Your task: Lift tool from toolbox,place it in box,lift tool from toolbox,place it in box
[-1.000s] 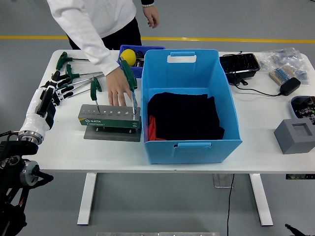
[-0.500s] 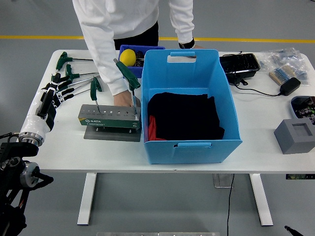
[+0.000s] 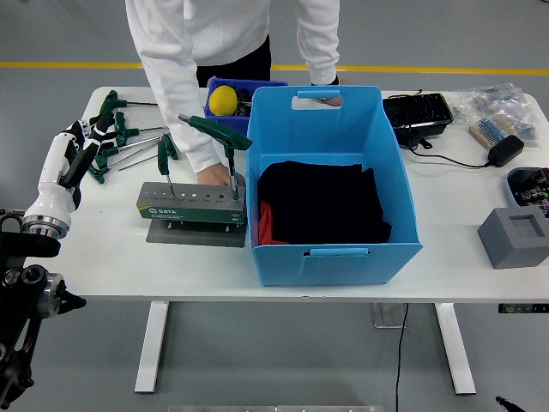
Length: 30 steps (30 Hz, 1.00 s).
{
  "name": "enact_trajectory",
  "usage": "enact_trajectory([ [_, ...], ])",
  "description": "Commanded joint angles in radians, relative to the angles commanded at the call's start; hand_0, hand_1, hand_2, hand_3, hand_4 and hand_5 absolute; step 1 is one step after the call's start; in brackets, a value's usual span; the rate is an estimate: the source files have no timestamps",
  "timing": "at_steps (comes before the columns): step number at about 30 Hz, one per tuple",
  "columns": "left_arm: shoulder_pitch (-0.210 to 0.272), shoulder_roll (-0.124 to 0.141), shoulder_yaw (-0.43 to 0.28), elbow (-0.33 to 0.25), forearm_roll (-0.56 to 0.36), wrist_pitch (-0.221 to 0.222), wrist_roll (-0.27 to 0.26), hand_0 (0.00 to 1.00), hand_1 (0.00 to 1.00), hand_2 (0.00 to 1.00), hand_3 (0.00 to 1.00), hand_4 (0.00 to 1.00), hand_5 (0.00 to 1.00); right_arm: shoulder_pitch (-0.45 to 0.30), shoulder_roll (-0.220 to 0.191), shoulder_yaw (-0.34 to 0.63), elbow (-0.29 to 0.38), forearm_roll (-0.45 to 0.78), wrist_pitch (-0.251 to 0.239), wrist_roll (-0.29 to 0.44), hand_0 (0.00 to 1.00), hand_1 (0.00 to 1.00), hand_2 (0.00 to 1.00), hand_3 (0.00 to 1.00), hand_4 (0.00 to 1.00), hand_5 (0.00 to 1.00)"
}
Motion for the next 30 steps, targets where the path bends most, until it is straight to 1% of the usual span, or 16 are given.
enact_trajectory([
  [3,-0.061,0.058,0.057,-0.002,0.122,-0.007,-0.013,0.819,0.86,0.902,0.811,0.986,0.732,0.001,-0.001,-0.002,0.0,0.005,0.0,0.001,0.621,0.603,0.672,0.565,0.825,0.685],
  [4,-0.095,0.084,0.09,0.003,0.167,-0.016,-0.017,0.819,0.86,0.902,0.811,0.986,0.732,0.002,-0.002,-0.003,0.0,0.005,0.0,0.001,0.621,0.603,0.672,0.565,0.825,0.685],
  [5,-0.121,0.103,0.118,0.006,0.206,-0.026,-0.016,0.865,0.902,0.914,0.819,0.998,0.715,0.002,-0.002,-0.003,0.0,0.005,0.001,0.001,0.621,0.603,0.672,0.566,0.826,0.684],
  [7,-0.18,0.136,0.183,0.013,0.297,-0.047,-0.005,0.865,0.902,0.914,0.819,0.998,0.715,0.003,-0.003,-0.004,0.0,0.008,0.001,0.001,0.621,0.603,0.672,0.566,0.826,0.684],
  [10,-0.255,0.156,0.27,0.035,0.421,-0.08,0.015,0.865,0.902,0.914,0.819,0.998,0.715,0.003,-0.003,-0.007,-0.001,0.015,-0.001,0.002,0.621,0.603,0.672,0.566,0.826,0.684],
  [11,-0.285,0.162,0.305,0.05,0.466,-0.096,0.019,0.886,0.926,0.922,0.84,0.998,0.708,0.004,-0.003,-0.007,0.0,0.017,-0.001,0.002,0.621,0.603,0.672,0.566,0.826,0.684],
  [13,-0.334,0.169,0.365,0.072,0.551,-0.127,0.022,0.886,0.926,0.922,0.84,0.998,0.708,0.005,-0.003,-0.008,0.0,0.017,-0.001,0.002,0.621,0.603,0.672,0.566,0.826,0.684],
  [16,-0.408,0.178,0.451,0.119,0.678,-0.193,0.005,0.886,0.926,0.922,0.84,0.998,0.708,0.006,-0.004,-0.006,0.0,0.013,-0.001,0.0,0.621,0.603,0.672,0.566,0.826,0.684],
  [17,-0.424,0.18,0.469,0.131,0.705,-0.204,-0.001,0.906,0.94,0.908,0.865,0.998,0.693,0.006,-0.004,-0.006,0.0,0.013,-0.001,0.0,0.621,0.604,0.673,0.566,0.825,0.685],
  [20,-0.469,0.179,0.52,0.177,0.73,-0.228,-0.011,0.906,0.94,0.908,0.865,0.998,0.693,0.007,-0.004,-0.007,0.0,0.017,-0.002,0.001,0.621,0.604,0.673,0.566,0.825,0.685],
  [22,-0.496,0.175,0.546,0.211,0.739,-0.231,-0.009,0.906,0.94,0.908,0.865,0.998,0.693,0.007,-0.004,-0.007,0.0,0.017,-0.002,0.0,0.621,0.604,0.673,0.566,0.825,0.685],
  [23,-0.507,0.173,0.557,0.227,0.741,-0.227,-0.009,0.851,0.827,0.773,0.811,0.998,0.69,0.007,-0.004,-0.005,0.0,0.015,-0.002,0.0,0.621,0.604,0.672,0.566,0.826,0.684],
  [28,-0.558,0.162,0.597,0.287,0.743,-0.196,-0.013,0.851,0.827,0.773,0.811,0.998,0.69,0.009,-0.005,-0.002,0.0,0.006,-0.001,-0.002,0.621,0.604,0.672,0.566,0.826,0.684],
  [29,-0.569,0.161,0.608,0.3,0.744,-0.188,-0.013,0.745,0.668,0.593,0.71,0.998,0.69,0.009,-0.006,-0.002,0.0,0.006,-0.001,-0.002,0.621,0.604,0.672,0.566,0.826,0.685],
  [30,-0.579,0.159,0.62,0.312,0.745,-0.18,-0.013,0.745,0.668,0.593,0.71,0.998,0.69,0.01,-0.006,-0.002,0.0,0.005,-0.001,-0.002,0.621,0.604,0.672,0.566,0.826,0.685],
])
